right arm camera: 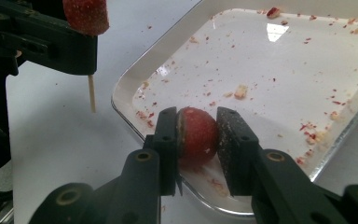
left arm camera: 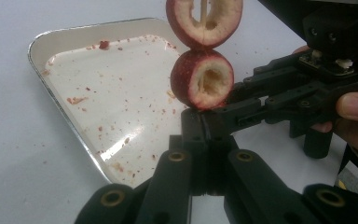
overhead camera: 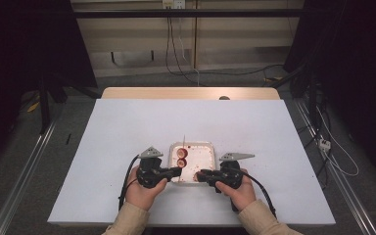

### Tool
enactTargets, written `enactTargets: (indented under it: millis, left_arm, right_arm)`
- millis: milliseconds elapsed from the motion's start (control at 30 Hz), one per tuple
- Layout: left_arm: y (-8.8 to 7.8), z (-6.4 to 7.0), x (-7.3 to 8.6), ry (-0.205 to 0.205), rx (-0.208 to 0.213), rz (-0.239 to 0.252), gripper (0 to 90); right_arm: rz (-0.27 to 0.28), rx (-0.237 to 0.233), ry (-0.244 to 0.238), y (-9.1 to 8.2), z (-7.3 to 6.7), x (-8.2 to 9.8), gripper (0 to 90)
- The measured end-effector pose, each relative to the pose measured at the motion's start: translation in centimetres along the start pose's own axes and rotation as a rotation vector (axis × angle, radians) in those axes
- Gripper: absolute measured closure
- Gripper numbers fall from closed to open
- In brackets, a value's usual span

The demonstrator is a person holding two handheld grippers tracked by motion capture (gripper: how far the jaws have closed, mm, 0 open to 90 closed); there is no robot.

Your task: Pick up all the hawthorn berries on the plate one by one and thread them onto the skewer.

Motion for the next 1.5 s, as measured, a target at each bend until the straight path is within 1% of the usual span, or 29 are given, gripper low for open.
enactTargets:
  millis: [67, 100, 133, 167, 233, 267, 300, 400, 467, 567, 600, 733, 867, 1033, 1100, 1133, 1267, 1333, 1367, 1500]
  left_arm:
    - [0.1, 0.0, 0.0, 0.000, -0.001, -0.005, 90.0]
    - [0.1, 0.0, 0.0, 0.000, -0.001, -0.005, 90.0]
    - [0.1, 0.0, 0.1, 0.003, 0.009, -0.014, 90.0]
    - [0.1, 0.1, 0.1, -0.005, 0.012, -0.011, 90.0]
    - [0.2, 0.2, 0.1, -0.002, 0.017, -0.016, 90.0]
    - [0.2, 0.2, 0.1, 0.004, 0.023, -0.023, 90.0]
    - [0.3, 0.4, 0.1, -0.001, 0.024, -0.019, 90.0]
    - [0.4, 0.7, 0.2, 0.007, 0.037, -0.035, 90.0]
    - [0.5, 0.8, 0.2, 0.005, 0.041, -0.035, 90.0]
    - [0.8, 1.2, 0.4, 0.013, 0.053, -0.048, 90.0]
    - [0.8, 1.2, 0.4, 0.014, 0.051, -0.051, 90.0]
    - [1.0, 1.3, 0.5, 0.022, 0.059, -0.054, 90.0]
    - [1.2, 1.5, 0.5, 0.011, 0.069, -0.055, 90.0]
    - [1.3, 1.7, 0.5, 0.021, 0.073, -0.061, 90.0]
    - [1.3, 1.7, 0.5, 0.017, 0.072, -0.060, 90.0]
    - [1.3, 1.7, 0.5, 0.021, 0.072, -0.063, 90.0]
    - [1.4, 1.9, 0.6, 0.023, 0.084, -0.074, 90.0]
    - [1.5, 1.9, 0.6, 0.021, 0.080, -0.069, 90.0]
    - [1.4, 2.0, 0.6, 0.023, 0.086, -0.072, 90.0]
    - [1.5, 2.0, 0.6, 0.023, 0.082, -0.067, 90.0]
  right_arm:
    - [0.004, -0.004, 0.014, -0.1, 0.1, -0.1, 72.1]
    - [0.023, -0.011, 0.028, -0.2, 0.1, -0.3, 72.2]
    - [0.045, -0.012, 0.043, -0.4, 0.2, -0.5, 72.3]
    - [0.068, -0.015, 0.061, -0.7, 0.2, -0.8, 72.3]
    - [0.106, -0.023, 0.091, -1.1, 0.4, -1.5, 72.4]
    - [0.119, -0.017, 0.097, -1.4, 0.4, -1.8, 72.4]
    - [0.132, -0.017, 0.105, -1.7, 0.5, -2.1, 72.4]
    - [0.170, -0.023, 0.123, -2.4, 0.4, -3.1, 72.5]
    - [0.195, -0.021, 0.126, -2.9, 0.4, -3.8, 72.5]
    - [0.230, -0.014, 0.135, -3.6, 0.4, -4.7, 72.5]
    - [0.239, -0.013, 0.137, -3.8, 0.5, -4.9, 72.5]
    - [0.255, -0.013, 0.144, -4.3, 0.5, -5.5, 72.6]
    - [0.260, -0.009, 0.136, -4.4, 0.4, -5.9, 72.6]
    - [0.272, 0.003, 0.136, -4.6, 0.5, -6.6, 72.6]
    - [0.278, 0.007, 0.130, -4.7, 0.4, -6.8, 72.6]
    - [0.281, 0.009, 0.124, -4.8, 0.4, -7.0, 72.6]
    - [0.291, 0.015, 0.119, -5.0, 0.2, -7.6, 72.6]
    - [0.300, 0.014, 0.114, -5.0, 0.1, -7.9, 72.6]
    - [0.299, 0.019, 0.109, -5.1, 0.0, -8.0, 72.6]
    - [0.301, 0.018, 0.107, -5.1, -0.1, -8.3, 72.7]
Point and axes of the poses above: each handheld gripper's, and its own axes: y roughly forward along the jaws, x roughly out of its underside, z roughly to its right, the point moved 3 cm from there along y, roughly forward along the jaws
